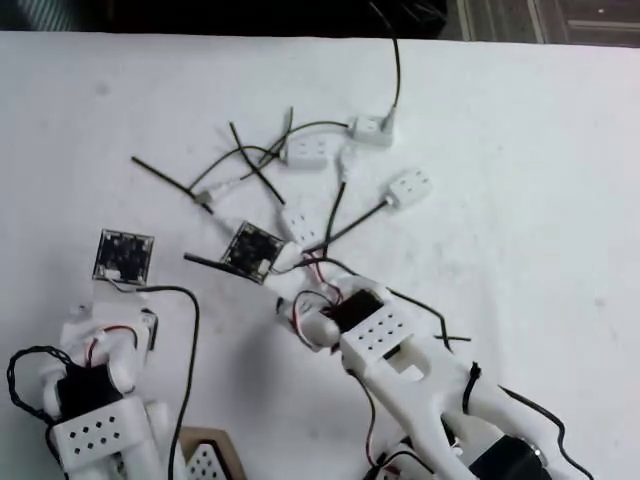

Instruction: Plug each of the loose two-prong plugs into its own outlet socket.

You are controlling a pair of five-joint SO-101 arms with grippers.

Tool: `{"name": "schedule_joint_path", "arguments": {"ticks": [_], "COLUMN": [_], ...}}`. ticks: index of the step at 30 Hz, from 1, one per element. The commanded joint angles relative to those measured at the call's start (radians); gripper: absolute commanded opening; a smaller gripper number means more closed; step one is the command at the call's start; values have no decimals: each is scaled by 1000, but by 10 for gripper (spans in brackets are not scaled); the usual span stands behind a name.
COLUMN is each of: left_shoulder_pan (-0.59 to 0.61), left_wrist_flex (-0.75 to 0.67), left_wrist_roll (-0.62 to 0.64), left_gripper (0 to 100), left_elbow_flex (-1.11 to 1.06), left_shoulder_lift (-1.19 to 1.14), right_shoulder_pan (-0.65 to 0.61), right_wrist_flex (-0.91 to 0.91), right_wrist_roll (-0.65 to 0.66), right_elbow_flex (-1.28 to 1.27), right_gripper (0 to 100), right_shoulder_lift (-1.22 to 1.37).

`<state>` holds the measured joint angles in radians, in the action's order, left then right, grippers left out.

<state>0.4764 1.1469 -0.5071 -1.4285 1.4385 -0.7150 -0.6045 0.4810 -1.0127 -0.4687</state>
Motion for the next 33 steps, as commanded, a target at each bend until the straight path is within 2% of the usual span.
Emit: {"name": "schedule_joint_path", "arguments": {"ticks": [1, 11, 19, 26, 33], "left_shoulder_pan": [8, 8, 8, 8, 8], "left_wrist_flex": [-17, -17, -35, -35, -37], "left_wrist_roll": [9, 9, 9, 9, 9], "left_gripper": [169, 169, 169, 169, 169], "left_elbow_flex": [3, 2, -14, -14, -14], "left_shoulder_lift": [8, 8, 8, 8, 8], "right_shoulder_pan": [15, 27, 22, -22, -4], "right_wrist_flex": [-7, -96, -91, -91, -91], "right_wrist_roll": [0, 3, 83, 87, 87], "right_elbow_flex": [37, 37, 40, 41, 161], "right_gripper": [17, 17, 17, 17, 18], "right_shoulder_lift": [-2, -2, -2, 2, 200]}}
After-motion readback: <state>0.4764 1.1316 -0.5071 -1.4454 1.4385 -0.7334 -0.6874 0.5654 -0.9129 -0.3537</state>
